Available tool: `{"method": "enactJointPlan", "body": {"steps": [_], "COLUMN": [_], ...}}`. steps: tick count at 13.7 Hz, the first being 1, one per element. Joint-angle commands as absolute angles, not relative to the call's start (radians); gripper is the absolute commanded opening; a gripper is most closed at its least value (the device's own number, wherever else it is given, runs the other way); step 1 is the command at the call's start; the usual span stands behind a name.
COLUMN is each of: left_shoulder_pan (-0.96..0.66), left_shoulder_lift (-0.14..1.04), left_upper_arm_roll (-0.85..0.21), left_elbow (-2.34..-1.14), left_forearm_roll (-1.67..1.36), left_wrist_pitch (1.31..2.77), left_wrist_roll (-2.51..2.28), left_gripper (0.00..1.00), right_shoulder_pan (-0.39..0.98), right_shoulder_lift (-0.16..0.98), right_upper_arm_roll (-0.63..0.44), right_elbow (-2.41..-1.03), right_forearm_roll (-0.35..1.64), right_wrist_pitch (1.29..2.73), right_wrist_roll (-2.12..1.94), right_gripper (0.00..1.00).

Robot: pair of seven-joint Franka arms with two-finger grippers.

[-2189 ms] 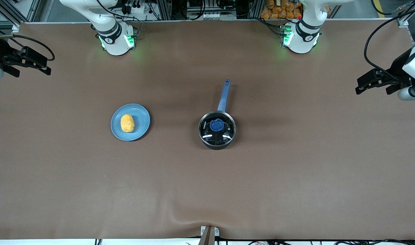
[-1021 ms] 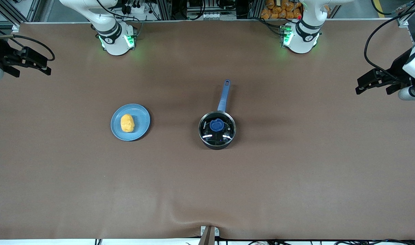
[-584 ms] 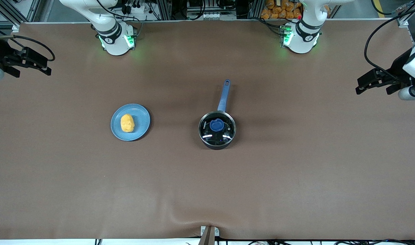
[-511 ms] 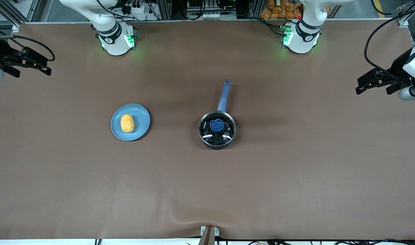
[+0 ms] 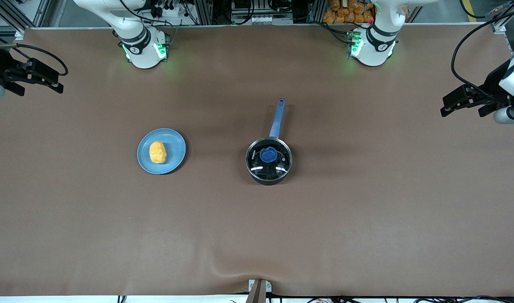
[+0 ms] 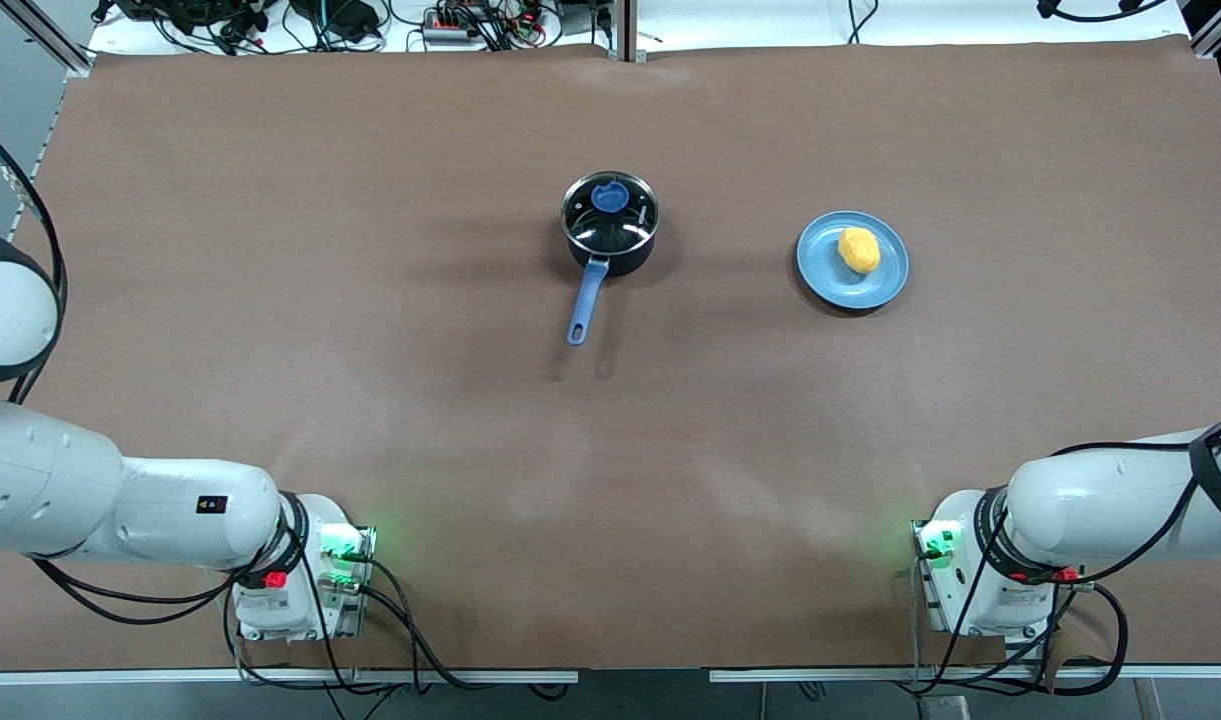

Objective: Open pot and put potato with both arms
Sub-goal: 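Reach the left gripper down to the blue knob of the glass lid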

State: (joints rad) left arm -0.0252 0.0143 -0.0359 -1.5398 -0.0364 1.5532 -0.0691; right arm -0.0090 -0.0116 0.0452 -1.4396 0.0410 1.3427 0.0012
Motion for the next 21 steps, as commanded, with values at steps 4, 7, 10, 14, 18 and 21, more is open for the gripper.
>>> {"method": "enactJointPlan", "body": {"steps": [4,7,10,14,18,21], "left_shoulder_pan": [-0.026,-0.046,-0.069,-0.207,-0.406,-0.448], "left_shoulder_lift": [0.014,0.028,0.061,0.170,0.328,0.417], "left_upper_arm_roll": [-0.037,-0.055,-0.115,-0.199,-0.201,-0.202], "left_elbow": [-1.532,-1.534,-1.534,-1.529,-1.525,-1.523], "left_forearm_roll": [-0.048,-0.055,-0.096,-0.077,0.037,0.028], "left_wrist_pitch": [1.555,1.557,1.578,1.693,1.814,1.939], "left_wrist_roll": [-0.051,-0.077,-0.207,-0.521,-0.765,-0.840], "left_gripper": [1.00,1.00,1.00,1.00,1.00,1.00], "right_shoulder_pan": [-0.031,-0.031,-0.031,-0.031,-0.032,-0.034], "right_shoulder_lift": [-0.014,-0.014,-0.012,-0.014,-0.014,-0.012], "right_upper_arm_roll": [0.055,0.055,0.055,0.055,0.055,0.055], "right_elbow": [-1.442,-1.442,-1.442,-1.442,-1.443,-1.443], "right_forearm_roll": [0.058,0.058,0.058,0.058,0.058,0.058], "right_wrist_pitch": [1.338,1.338,1.338,1.336,1.333,1.338], "right_wrist_roll": [-0.003,-0.003,-0.003,-0.003,-0.003,-0.003], "right_gripper": [1.00,1.00,1.00,1.00,1.00,1.00]}}
